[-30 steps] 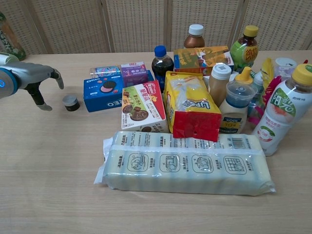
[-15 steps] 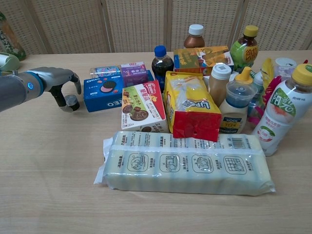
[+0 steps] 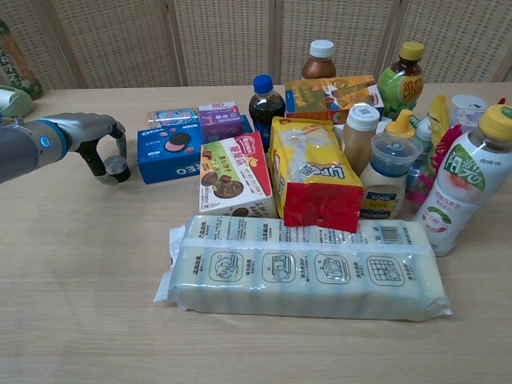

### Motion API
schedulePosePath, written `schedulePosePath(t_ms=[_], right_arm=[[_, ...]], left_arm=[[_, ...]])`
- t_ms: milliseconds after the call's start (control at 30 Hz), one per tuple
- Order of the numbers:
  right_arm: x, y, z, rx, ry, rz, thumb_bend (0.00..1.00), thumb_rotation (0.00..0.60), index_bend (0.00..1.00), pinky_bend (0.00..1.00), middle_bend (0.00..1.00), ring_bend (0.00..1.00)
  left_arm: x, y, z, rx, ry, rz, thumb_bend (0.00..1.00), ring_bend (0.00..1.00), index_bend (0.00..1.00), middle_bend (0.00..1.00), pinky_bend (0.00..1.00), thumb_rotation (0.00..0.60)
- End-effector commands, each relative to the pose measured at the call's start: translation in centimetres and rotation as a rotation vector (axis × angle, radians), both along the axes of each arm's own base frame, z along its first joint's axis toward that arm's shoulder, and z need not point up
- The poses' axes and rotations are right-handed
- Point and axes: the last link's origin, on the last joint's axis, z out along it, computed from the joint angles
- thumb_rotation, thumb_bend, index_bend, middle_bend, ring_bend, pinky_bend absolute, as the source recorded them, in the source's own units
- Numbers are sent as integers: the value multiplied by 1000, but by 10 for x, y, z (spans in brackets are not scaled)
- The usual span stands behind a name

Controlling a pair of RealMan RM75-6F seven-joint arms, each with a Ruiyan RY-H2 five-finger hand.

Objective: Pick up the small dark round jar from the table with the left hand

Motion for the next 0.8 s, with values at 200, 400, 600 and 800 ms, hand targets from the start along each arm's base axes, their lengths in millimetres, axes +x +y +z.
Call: schedulePosePath(t_ms=[200, 400, 600, 800], right_arm=[[-1, 1, 0, 0, -3, -1, 147, 341, 0, 0, 0, 0], [-3, 2, 0, 0, -3, -6, 148, 339, 0, 0, 0, 0], [-4, 1, 0, -1, -7, -7, 149, 341, 0, 0, 0, 0], [-3, 0, 0, 0, -10, -3, 149, 336, 0, 0, 0, 0]], left_arm=[[2, 0, -3, 6, -2, -8, 249, 0, 446, 0, 0, 600], [2, 0, -3, 14, -3, -8, 253, 0, 501, 0, 0, 600], [-3, -2, -3, 24, 3, 3, 261, 1, 577, 10, 0, 600], [-2, 0, 4, 54, -37, 13, 265, 26, 638, 51, 0, 600]])
